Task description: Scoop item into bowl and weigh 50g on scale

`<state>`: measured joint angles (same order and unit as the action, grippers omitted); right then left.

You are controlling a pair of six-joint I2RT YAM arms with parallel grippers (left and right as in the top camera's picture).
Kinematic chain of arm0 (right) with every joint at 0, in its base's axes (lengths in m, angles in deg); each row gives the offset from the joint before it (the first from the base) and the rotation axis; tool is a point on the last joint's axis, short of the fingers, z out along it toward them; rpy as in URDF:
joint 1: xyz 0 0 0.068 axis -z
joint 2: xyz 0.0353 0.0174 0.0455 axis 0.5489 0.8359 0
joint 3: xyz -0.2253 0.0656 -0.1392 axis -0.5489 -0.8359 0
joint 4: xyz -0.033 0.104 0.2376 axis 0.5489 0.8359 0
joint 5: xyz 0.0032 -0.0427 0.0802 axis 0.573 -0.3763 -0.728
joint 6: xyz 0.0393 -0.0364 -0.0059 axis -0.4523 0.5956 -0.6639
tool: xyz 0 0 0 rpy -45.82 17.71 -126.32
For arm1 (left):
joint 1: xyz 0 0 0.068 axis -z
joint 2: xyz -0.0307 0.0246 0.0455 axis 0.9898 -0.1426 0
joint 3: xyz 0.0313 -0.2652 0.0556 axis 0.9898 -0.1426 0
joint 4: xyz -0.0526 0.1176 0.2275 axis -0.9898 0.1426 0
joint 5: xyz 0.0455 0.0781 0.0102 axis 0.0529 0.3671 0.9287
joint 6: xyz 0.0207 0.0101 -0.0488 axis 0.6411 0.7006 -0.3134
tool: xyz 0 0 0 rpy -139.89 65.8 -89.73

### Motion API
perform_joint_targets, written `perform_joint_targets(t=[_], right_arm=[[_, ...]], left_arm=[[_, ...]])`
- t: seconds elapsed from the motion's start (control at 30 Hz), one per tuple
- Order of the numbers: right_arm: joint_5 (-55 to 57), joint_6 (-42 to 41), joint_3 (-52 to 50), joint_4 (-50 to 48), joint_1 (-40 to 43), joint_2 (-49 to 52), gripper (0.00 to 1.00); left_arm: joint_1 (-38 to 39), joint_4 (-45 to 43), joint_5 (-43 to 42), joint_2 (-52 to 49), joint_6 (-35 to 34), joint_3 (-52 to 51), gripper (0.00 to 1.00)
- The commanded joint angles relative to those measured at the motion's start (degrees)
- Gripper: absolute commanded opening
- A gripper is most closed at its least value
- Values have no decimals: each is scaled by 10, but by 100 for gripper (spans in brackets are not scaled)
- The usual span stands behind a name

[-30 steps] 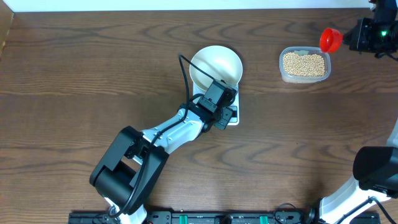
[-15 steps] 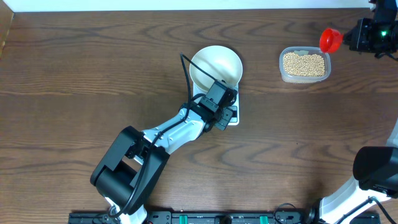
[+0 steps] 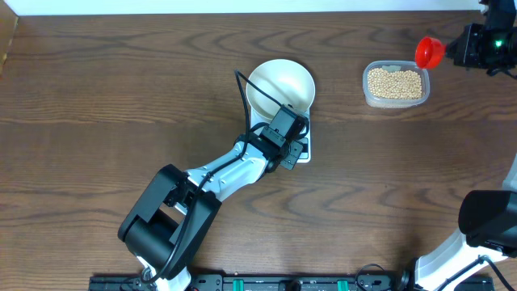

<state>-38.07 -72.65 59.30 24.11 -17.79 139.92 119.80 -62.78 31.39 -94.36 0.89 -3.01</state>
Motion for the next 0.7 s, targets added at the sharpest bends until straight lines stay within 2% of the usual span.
perform_joint_targets(t=[0.0,0.67], right_arm=[[-9,9,2,1,-2,4,1],[-9,9,2,2,-2,4,1]], left_arm=[[-11,21,51,-47,-14,-24,7],[-10,35,72,-47,-44,-32,7]])
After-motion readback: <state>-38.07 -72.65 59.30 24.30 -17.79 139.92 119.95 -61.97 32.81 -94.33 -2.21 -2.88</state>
